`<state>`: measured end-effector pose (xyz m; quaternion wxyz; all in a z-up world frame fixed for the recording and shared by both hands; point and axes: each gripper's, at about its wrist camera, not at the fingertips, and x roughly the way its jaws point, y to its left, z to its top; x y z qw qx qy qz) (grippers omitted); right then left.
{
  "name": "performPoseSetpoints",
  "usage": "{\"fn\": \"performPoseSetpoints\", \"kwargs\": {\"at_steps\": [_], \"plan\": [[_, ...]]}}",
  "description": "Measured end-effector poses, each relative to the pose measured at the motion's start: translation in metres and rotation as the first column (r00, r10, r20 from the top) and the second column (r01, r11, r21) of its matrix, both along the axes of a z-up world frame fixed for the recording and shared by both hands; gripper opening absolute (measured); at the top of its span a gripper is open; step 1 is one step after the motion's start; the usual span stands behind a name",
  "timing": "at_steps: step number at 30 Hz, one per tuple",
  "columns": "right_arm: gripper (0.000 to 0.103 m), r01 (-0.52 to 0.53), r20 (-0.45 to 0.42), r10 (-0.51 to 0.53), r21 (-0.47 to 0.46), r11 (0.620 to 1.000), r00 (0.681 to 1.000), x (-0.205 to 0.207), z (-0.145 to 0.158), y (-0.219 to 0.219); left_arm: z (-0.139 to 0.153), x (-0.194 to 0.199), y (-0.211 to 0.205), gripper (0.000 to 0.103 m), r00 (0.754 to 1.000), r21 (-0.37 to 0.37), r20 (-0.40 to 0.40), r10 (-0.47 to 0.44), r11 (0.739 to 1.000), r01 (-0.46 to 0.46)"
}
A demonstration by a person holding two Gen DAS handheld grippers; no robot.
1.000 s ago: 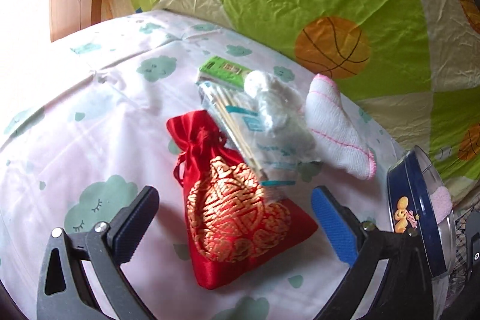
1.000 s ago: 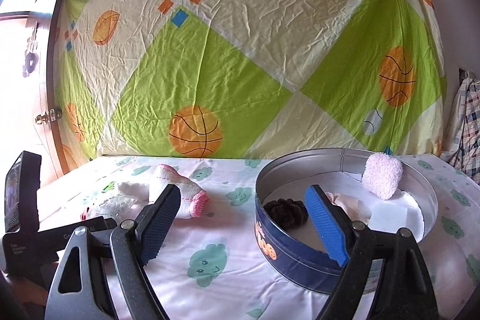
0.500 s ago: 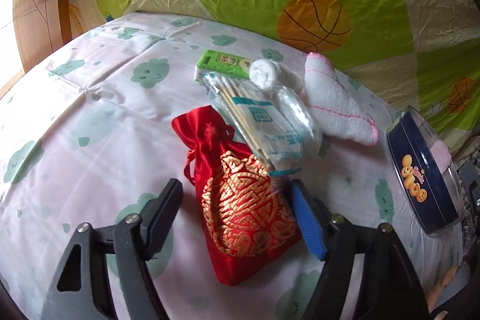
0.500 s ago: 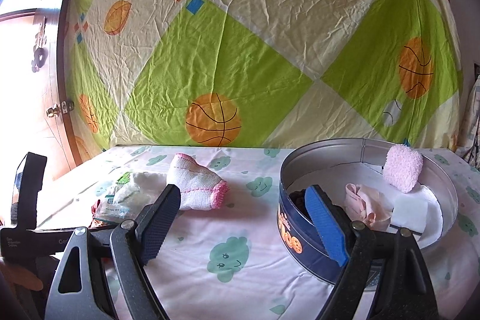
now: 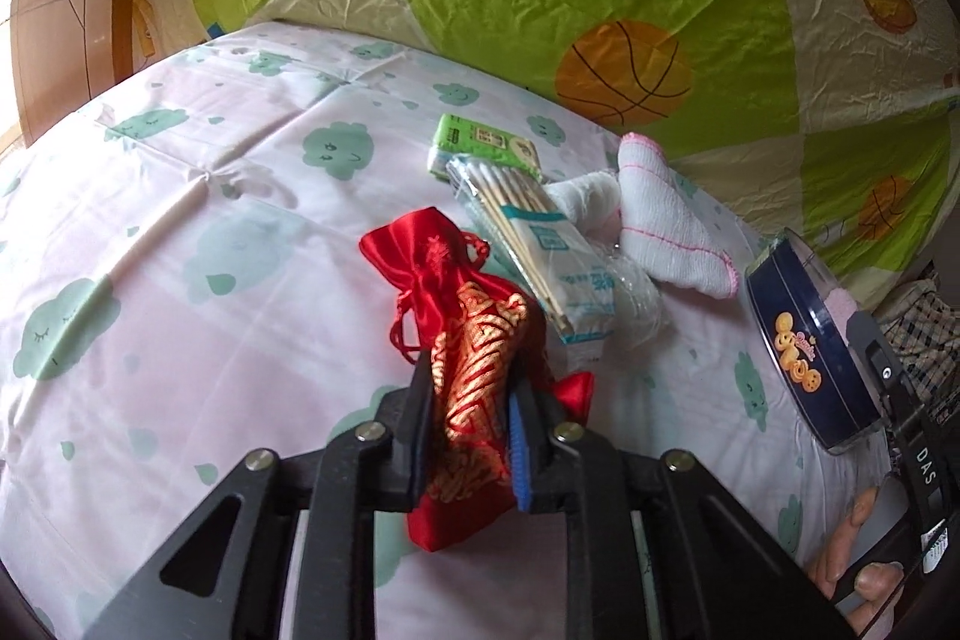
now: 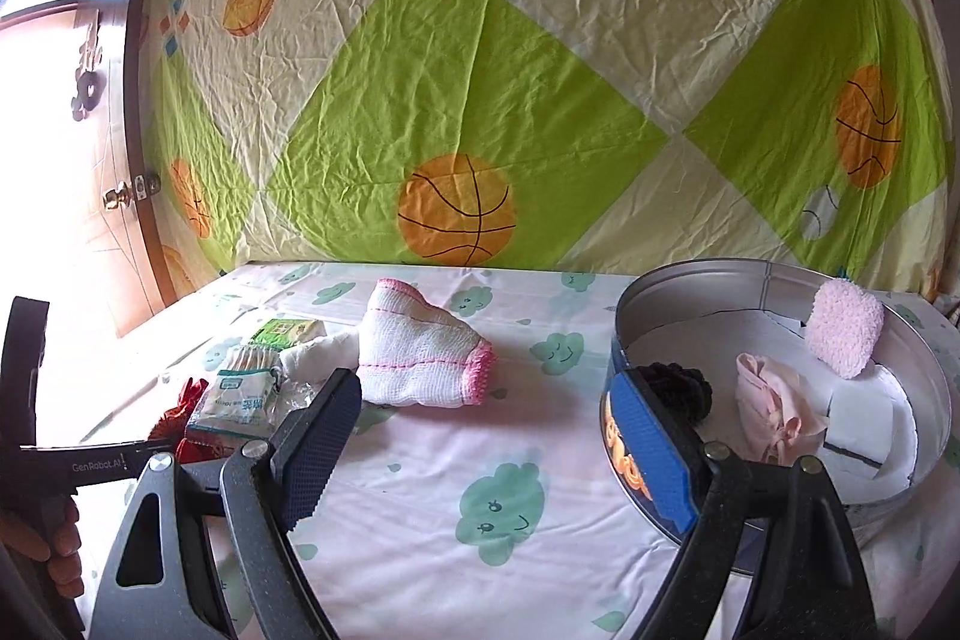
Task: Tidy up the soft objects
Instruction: 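Grasp the red drawstring pouch with the left tool while the right tool grasps the white pink-trimmed sock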
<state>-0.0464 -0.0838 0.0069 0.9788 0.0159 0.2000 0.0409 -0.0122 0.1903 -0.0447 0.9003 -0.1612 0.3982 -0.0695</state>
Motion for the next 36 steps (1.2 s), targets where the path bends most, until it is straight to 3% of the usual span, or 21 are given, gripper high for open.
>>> {"fn": "performPoseSetpoints", "kwargs": {"at_steps": [10, 18, 23, 28, 31, 32, 33, 36], "plan": [[0.087, -0.033, -0.104, 0.035, 0.022, 0.999, 0.994, 0.031, -0.01, 0.02, 0.025, -0.013, 0.024, 0.017, 0.984, 0.063, 0.165, 0.065, 0.995, -0.076], [0.087, -0.023, -0.186, 0.036, 0.075, 0.997, 0.982, 0.083, -0.019, 0.026, 0.04, -0.007, 0.042, 0.017, 0.953, -0.031, 0.266, 0.143, 0.99, -0.14], [0.087, 0.036, -0.308, 0.022, 0.183, 0.983, 0.951, 0.135, -0.04, 0.015, 0.041, 0.005, 0.041, 0.017, 0.951, -0.048, 0.266, 0.158, 0.987, -0.151], [0.088, 0.02, -0.435, 0.096, 0.254, 0.967, 0.895, 0.174, -0.066, 0.019, 0.036, 0.013, 0.035, 0.017, 0.955, -0.048, 0.248, 0.161, 0.987, -0.154], [0.063, -0.021, -0.434, 0.126, 0.24, 0.971, 0.892, 0.176, -0.068, 0.03, 0.033, 0.016, 0.032, 0.017, 0.958, -0.054, 0.234, 0.166, 0.986, -0.158], [0.043, -0.012, -0.433, 0.111, 0.226, 0.974, 0.895, 0.175, -0.067, 0.029, 0.033, 0.016, 0.03, 0.017, 0.958, -0.053, 0.232, 0.169, 0.986, -0.161], [0.034, -0.019, -0.435, 0.123, 0.235, 0.972, 0.892, 0.174, -0.068, 0.029, 0.033, 0.016, 0.029, 0.017, 0.958, -0.051, 0.231, 0.17, 0.985, -0.163], [0.025, -0.031, -0.44, 0.154, 0.273, 0.961, 0.884, 0.173, -0.068, 0.023, 0.033, 0.013, 0.026, 0.017, 0.956, -0.037, 0.235, 0.177, 0.984, -0.173]]}}
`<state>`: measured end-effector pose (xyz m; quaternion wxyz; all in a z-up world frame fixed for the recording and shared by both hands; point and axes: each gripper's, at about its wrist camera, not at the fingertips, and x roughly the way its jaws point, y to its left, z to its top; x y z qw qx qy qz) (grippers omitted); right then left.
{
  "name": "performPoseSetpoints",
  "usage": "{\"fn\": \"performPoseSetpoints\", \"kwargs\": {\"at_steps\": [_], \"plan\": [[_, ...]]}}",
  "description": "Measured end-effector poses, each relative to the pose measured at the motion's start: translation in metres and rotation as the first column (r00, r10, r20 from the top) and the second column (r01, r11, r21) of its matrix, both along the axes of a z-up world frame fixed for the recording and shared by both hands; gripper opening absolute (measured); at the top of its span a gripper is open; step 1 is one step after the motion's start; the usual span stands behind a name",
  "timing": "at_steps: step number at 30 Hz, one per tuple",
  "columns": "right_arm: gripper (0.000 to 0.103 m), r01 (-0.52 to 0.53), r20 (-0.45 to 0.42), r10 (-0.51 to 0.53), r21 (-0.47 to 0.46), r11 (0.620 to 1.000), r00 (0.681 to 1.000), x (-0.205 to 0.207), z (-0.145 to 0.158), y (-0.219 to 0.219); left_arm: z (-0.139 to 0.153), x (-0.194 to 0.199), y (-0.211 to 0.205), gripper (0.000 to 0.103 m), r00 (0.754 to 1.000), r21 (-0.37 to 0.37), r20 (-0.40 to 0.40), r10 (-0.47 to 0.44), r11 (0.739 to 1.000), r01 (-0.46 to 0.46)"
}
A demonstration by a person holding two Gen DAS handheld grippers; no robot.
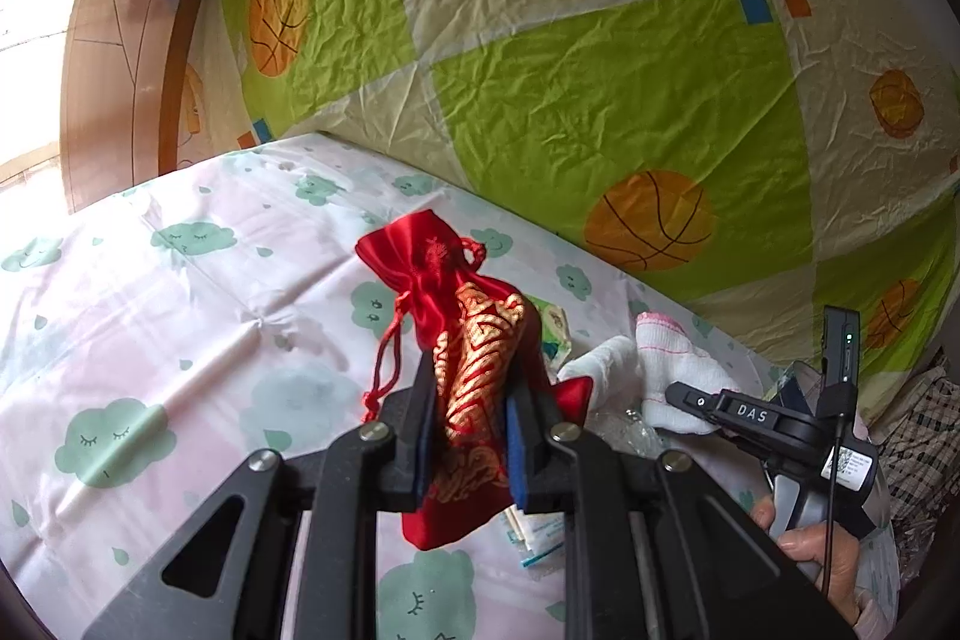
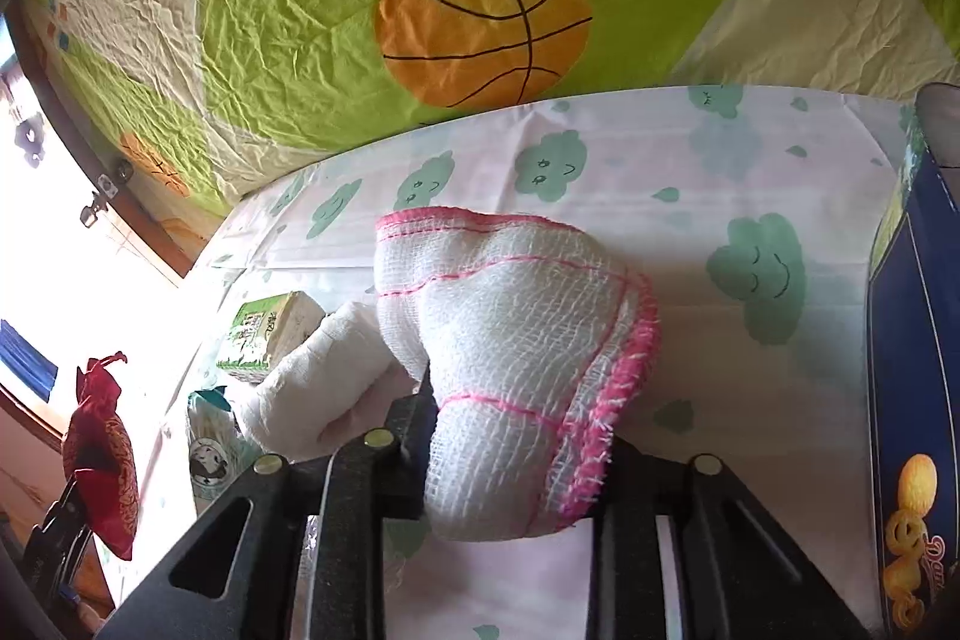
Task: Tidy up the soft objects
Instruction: 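Grasp the red drawstring pouch with the left tool while the right tool grasps the white pink-trimmed sock, then carry the pouch and sock over the tin and open the left tool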
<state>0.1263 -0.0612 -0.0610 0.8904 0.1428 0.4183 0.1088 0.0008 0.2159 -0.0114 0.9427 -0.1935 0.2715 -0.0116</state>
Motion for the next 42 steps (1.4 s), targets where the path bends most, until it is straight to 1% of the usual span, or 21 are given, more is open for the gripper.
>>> {"fn": "performPoseSetpoints", "kwargs": {"at_steps": [2, 5, 7, 10, 14, 18, 23, 31, 37, 42], "plan": [[0.022, 0.005, 0.022, -0.005, -0.005, 1.0, 1.0, -0.005, 0.005, -0.002, 0.001, -0.002, -0.002, 0.017, 1.0, 0.008, 0.002, 0.008, 1.0, -0.008], [0.022, 0.019, 0.124, -0.012, -0.057, 0.998, 0.992, -0.022, 0.023, -0.002, 0.003, -0.006, -0.002, 0.017, 1.0, 0.006, 0.004, 0.013, 1.0, -0.013], [0.022, 0.026, 0.21, -0.008, -0.08, 0.996, 0.978, -0.038, 0.039, -0.001, 0.005, -0.009, -0.004, 0.017, 1.0, 0.016, 0.009, 0.016, 1.0, -0.016], [0.022, 0.04, 0.311, -0.007, -0.099, 0.994, 0.95, -0.06, 0.06, -0.002, 0.011, -0.014, -0.008, 0.017, 0.999, 0.049, 0.025, 0.024, 0.999, -0.025], [0.022, 0.048, 0.382, 0.003, -0.123, 0.991, 0.924, -0.088, 0.073, -0.007, 0.019, -0.02, -0.015, 0.017, 0.999, 0.067, 0.044, 0.011, 0.998, -0.014], [0.022, 0.053, 0.391, 0.003, -0.134, 0.99, 0.92, -0.105, 0.075, -0.019, 0.025, -0.024, -0.027, 0.017, 0.998, 0.09, 0.06, -0.004, 0.996, -0.001], [0.022, 0.074, 0.393, -0.024, -0.113, 0.991, 0.919, -0.118, 0.076, -0.039, 0.033, -0.029, -0.041, 0.017, 0.997, 0.12, 0.074, -0.019, 0.993, 0.01], [0.022, 0.106, 0.425, -0.053, -0.102, 0.989, 0.904, -0.138, 0.085, -0.065, 0.045, -0.036, -0.064, 0.017, 0.995, 0.149, 0.092, -0.049, 0.988, 0.035], [0.022, 0.129, 0.455, -0.074, -0.092, 0.987, 0.887, -0.15, 0.093, -0.083, 0.056, -0.04, -0.091, 0.017, 0.989, 0.181, 0.113, -0.095, 0.981, 0.074], [0.022, 0.147, 0.475, -0.088, -0.087, 0.985, 0.875, -0.158, 0.099, -0.097, 0.059, -0.04, -0.117, 0.017, 0.984, 0.194, 0.118, -0.135, 0.975, 0.111]]}}
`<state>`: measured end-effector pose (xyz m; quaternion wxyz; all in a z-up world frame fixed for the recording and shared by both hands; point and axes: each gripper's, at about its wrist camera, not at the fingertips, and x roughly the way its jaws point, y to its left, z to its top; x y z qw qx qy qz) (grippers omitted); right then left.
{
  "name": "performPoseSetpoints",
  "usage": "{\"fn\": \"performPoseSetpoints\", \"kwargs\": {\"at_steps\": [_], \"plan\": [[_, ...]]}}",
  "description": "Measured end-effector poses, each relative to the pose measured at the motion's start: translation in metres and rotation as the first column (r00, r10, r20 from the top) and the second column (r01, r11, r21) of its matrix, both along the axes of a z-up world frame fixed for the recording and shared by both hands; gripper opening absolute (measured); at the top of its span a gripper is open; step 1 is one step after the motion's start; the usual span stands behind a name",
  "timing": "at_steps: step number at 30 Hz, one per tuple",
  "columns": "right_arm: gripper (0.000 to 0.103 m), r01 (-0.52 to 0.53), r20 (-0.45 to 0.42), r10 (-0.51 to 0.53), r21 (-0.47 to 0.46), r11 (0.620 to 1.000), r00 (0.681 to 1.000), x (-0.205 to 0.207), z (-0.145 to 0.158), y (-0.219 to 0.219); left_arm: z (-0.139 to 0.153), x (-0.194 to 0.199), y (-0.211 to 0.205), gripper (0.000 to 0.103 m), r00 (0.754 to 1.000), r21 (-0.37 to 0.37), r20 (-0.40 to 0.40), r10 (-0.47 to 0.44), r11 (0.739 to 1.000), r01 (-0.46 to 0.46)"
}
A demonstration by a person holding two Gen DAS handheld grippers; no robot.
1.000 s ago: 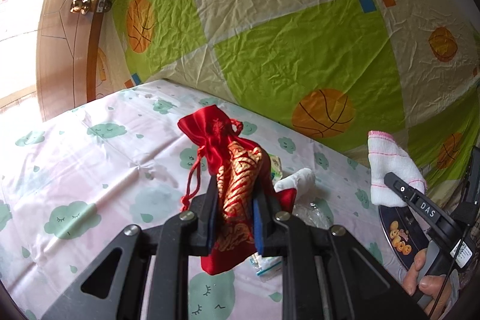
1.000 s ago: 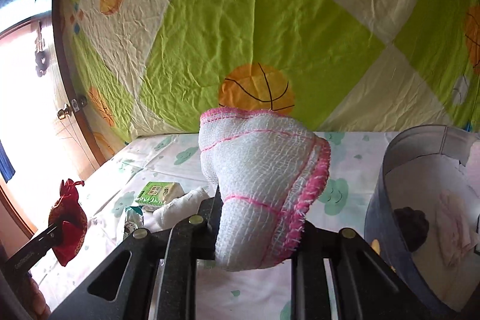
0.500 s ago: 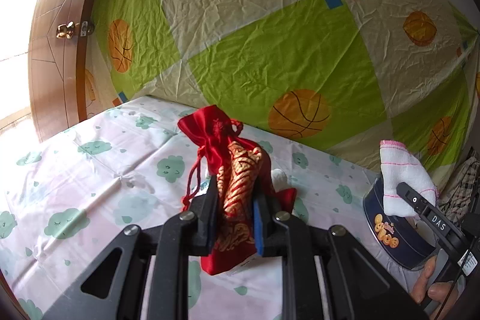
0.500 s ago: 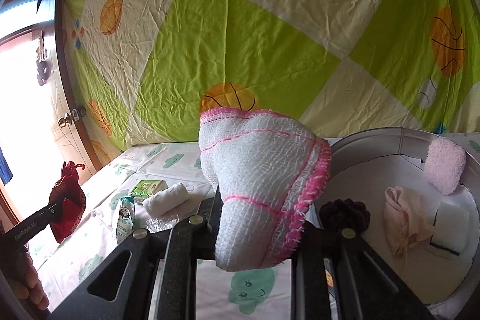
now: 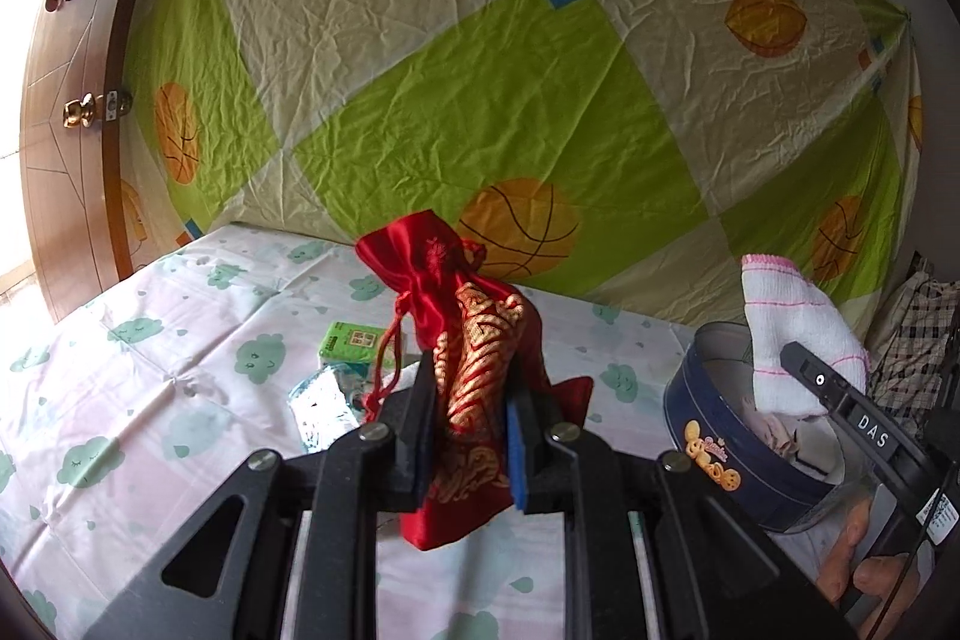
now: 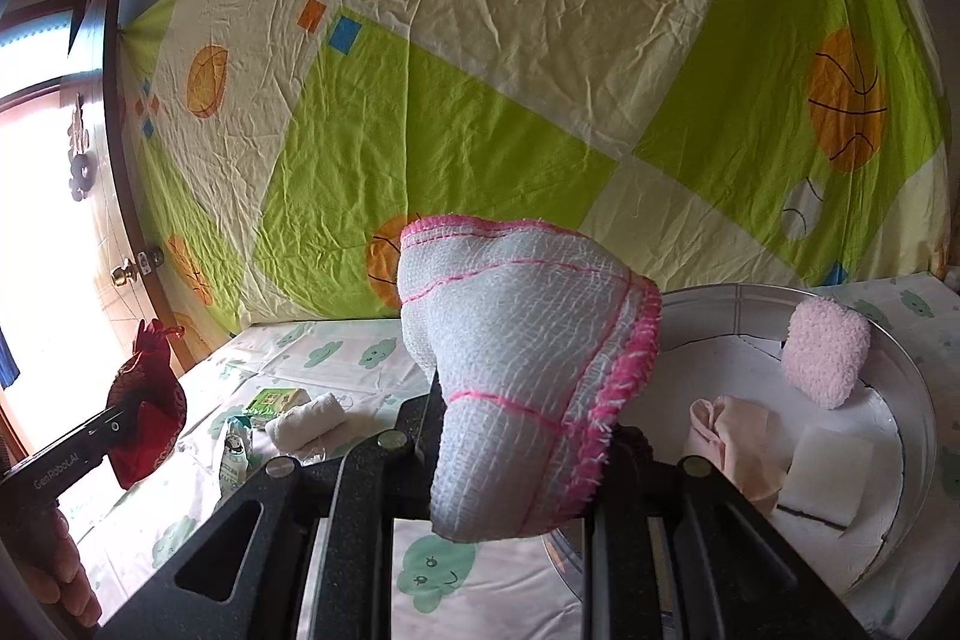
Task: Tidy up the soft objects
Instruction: 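Carry the pouch and sock over the tin and open the left tool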
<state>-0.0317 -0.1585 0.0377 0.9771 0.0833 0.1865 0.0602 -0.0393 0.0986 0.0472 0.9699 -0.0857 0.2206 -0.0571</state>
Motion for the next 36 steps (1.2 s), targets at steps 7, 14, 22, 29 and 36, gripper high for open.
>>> {"fn": "performPoseSetpoints", "kwargs": {"at_steps": [7, 14, 22, 29, 36], "plan": [[0.022, 0.025, 0.03, -0.025, 0.004, 1.0, 0.999, -0.009, 0.008, -0.02, 0.002, 0.002, -0.045, 0.017, 0.997, 0.022, 0.008, -0.072, 0.997, 0.072], [0.022, 0.068, 0.037, -0.068, 0.012, 0.998, 0.997, -0.015, 0.011, -0.05, 0.006, 0.004, -0.094, 0.017, 0.986, 0.044, 0.013, -0.165, 0.985, 0.164], [0.022, 0.141, 0.037, -0.141, -0.002, 0.99, 0.989, -0.019, 0.012, -0.087, 0.006, 0.008, -0.159, 0.017, 0.962, 0.089, 0.026, -0.271, 0.959, 0.268], [0.022, 0.213, 0.019, -0.213, -0.022, 0.977, 0.977, -0.017, 0.008, -0.123, -0.001, 0.017, -0.206, 0.017, 0.941, 0.104, 0.009, -0.337, 0.937, 0.335], [0.022, 0.267, -0.01, -0.268, -0.056, 0.962, 0.963, -0.011, 0.002, -0.153, -0.014, 0.033, -0.246, 0.017, 0.93, 0.109, -0.042, -0.364, 0.924, 0.367]]}}
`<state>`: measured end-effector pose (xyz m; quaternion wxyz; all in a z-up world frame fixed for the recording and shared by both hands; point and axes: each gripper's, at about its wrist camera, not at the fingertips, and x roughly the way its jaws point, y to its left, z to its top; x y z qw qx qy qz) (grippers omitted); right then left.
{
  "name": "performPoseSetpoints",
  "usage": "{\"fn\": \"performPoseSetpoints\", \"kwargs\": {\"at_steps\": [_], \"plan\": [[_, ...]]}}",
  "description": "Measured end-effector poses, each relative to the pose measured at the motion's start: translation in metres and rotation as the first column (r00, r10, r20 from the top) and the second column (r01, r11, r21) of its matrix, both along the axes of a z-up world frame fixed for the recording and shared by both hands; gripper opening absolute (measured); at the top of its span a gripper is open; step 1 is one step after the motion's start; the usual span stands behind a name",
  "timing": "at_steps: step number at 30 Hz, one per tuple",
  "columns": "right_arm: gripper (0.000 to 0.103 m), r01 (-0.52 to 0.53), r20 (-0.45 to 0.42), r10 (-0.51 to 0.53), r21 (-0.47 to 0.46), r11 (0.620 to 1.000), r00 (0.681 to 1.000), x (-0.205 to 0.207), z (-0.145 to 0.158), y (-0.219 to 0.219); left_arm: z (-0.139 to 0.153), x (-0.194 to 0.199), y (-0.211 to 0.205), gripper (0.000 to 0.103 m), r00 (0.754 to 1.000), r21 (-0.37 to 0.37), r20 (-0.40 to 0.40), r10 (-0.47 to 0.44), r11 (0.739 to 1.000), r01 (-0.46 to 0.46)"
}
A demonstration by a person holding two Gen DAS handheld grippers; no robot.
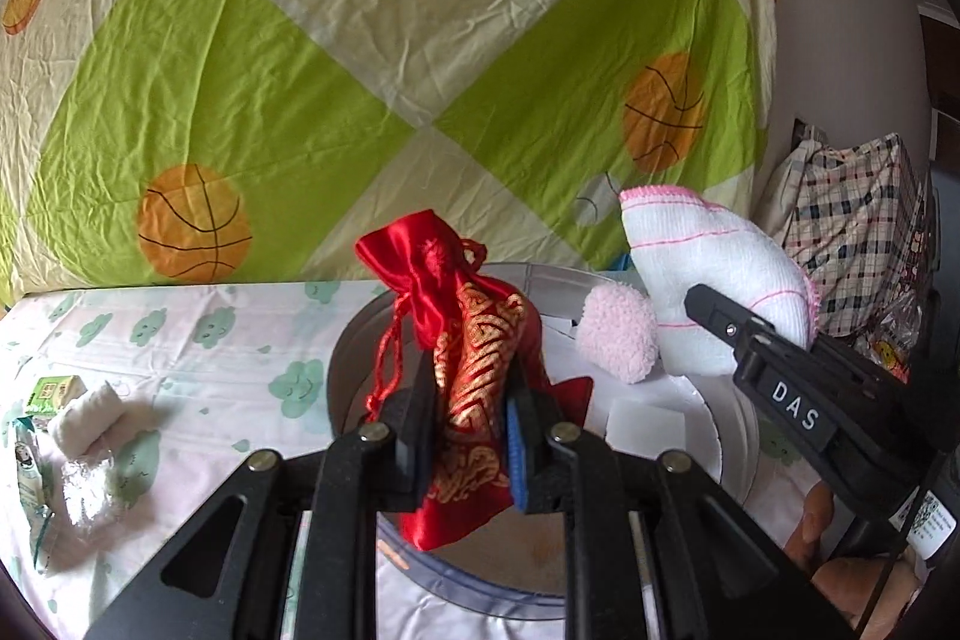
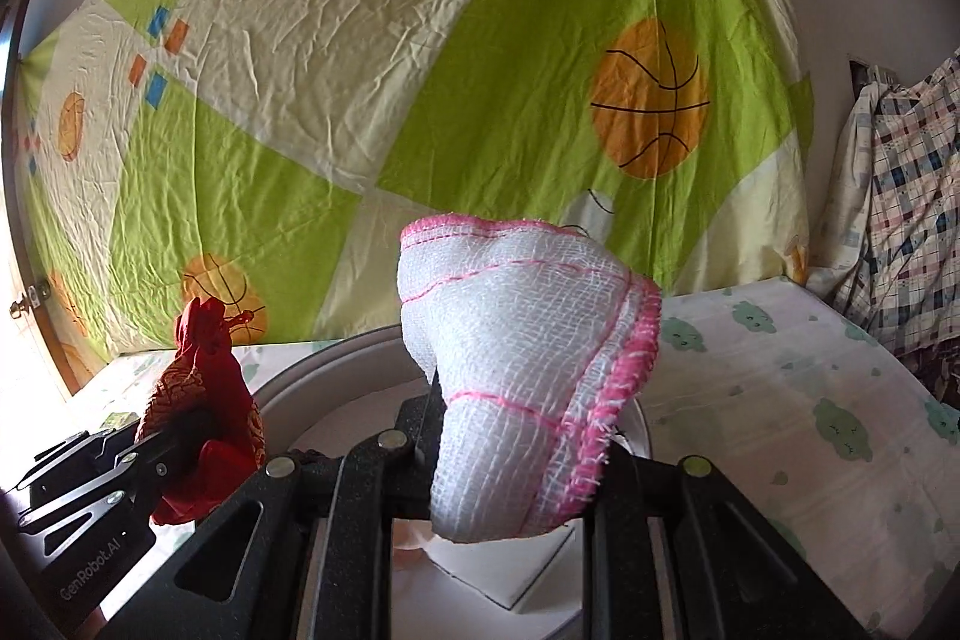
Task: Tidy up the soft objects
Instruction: 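Carry the pouch and sock over the tin and open the left tool, then lower the white sock into the tin and open the right tool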
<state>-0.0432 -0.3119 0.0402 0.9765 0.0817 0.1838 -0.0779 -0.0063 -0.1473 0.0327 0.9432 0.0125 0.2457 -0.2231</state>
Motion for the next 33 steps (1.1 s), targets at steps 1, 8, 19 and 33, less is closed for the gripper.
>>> {"fn": "performPoseSetpoints", "kwargs": {"at_steps": [1, 8, 19, 33], "plan": [[0.022, 0.006, -0.006, -0.006, -0.008, 1.0, 1.0, 0.001, -0.001, -0.003, -0.002, 0.002, -0.005, 0.017, 1.0, 0.003, -0.004, -0.003, 1.0, 0.003], [0.022, 0.026, -0.072, -0.028, -0.037, 0.999, 0.997, 0.014, -0.011, -0.017, -0.018, 0.012, -0.025, 0.017, 0.999, 0.016, -0.049, -0.018, 1.0, 0.019], [0.022, 0.006, -0.146, -0.013, -0.049, 0.999, 0.989, 0.025, -0.027, -0.012, -0.033, 0.019, -0.027, 0.017, 0.995, 0.048, -0.101, -0.01, 0.999, 0.015], [0.086, 0.063, -0.005, -0.062, 0.014, 0.998, 0.998, 0.005, -0.014, -0.02, -0.02, 0.0, -0.019, 0.103, 0.993, 0.068, 0.061, 0.101, 0.992, -0.105]]}}
